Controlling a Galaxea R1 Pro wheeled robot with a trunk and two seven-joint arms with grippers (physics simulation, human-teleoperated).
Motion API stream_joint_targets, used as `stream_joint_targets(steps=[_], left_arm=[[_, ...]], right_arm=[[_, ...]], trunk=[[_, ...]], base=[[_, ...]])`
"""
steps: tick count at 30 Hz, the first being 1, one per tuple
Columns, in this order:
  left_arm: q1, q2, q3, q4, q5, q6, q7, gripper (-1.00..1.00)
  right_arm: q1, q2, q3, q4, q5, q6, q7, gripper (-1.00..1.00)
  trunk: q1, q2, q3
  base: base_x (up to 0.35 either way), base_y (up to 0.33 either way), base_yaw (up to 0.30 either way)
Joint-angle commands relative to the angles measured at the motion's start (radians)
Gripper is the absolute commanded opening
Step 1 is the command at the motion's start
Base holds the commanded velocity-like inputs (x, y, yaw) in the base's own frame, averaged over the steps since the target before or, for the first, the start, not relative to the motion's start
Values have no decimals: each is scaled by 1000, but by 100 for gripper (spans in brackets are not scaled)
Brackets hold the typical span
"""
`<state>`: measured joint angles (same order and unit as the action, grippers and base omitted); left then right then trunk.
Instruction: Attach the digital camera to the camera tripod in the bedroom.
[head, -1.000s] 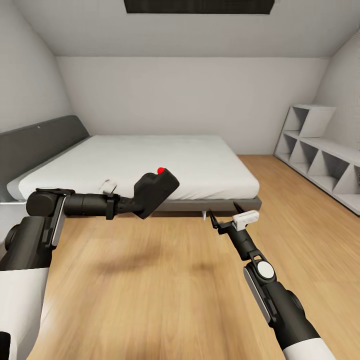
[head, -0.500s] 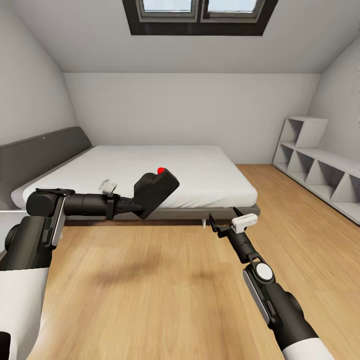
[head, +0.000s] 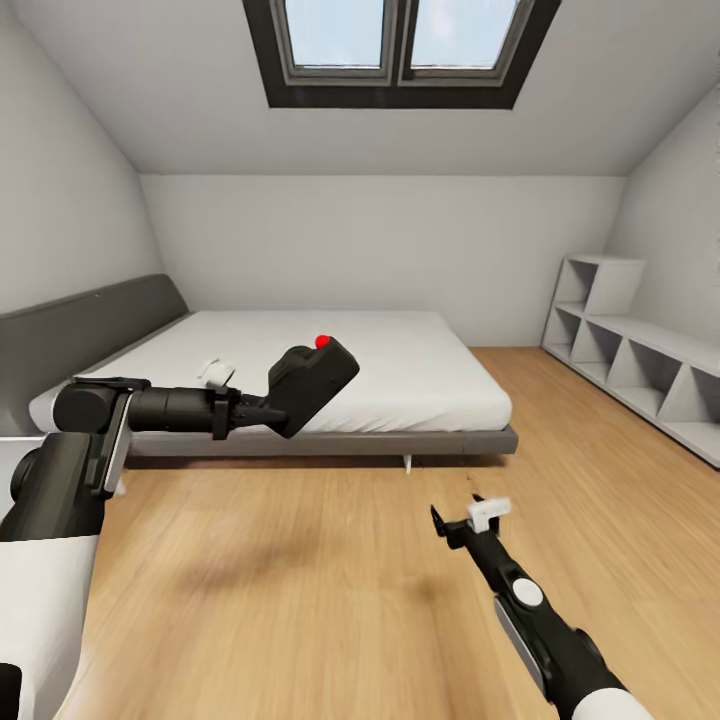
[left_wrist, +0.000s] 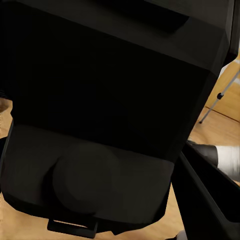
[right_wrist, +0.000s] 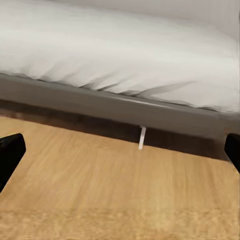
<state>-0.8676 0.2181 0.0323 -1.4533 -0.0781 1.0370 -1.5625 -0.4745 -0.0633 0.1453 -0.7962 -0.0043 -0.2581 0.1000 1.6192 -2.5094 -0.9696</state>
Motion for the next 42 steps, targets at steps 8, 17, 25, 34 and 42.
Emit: stream_joint_targets(steps=[8,17,25,34,42], left_arm=[[-1,0,1,0,-9,10,-8,-100],[-1,0,0,-1,-9,10,-8,-100],[-1,0,2,-2,-9,10,-8,-100],[-1,1,2,-4,-9,10,-8,-100],[-1,-3,-2,-4,-9,10,-8,-100]], right_arm=[[-1,-35,-3,293,0,-17,-68,100],[-1,-42,-5,572,-2,-87,-132,100],[-1,-42,-6,707,-4,-216,-144,100],[-1,-41,-6,760,-5,-290,-146,100],[-1,-41,-7,771,-5,-300,-147,100]], trunk=[[-4,1,30],[-8,4,65],[-12,5,96],[-16,8,131],[-19,9,162]], base=[[0,0,0],[0,0,0],[0,0,0],[0,0,0],[0,0,0]])
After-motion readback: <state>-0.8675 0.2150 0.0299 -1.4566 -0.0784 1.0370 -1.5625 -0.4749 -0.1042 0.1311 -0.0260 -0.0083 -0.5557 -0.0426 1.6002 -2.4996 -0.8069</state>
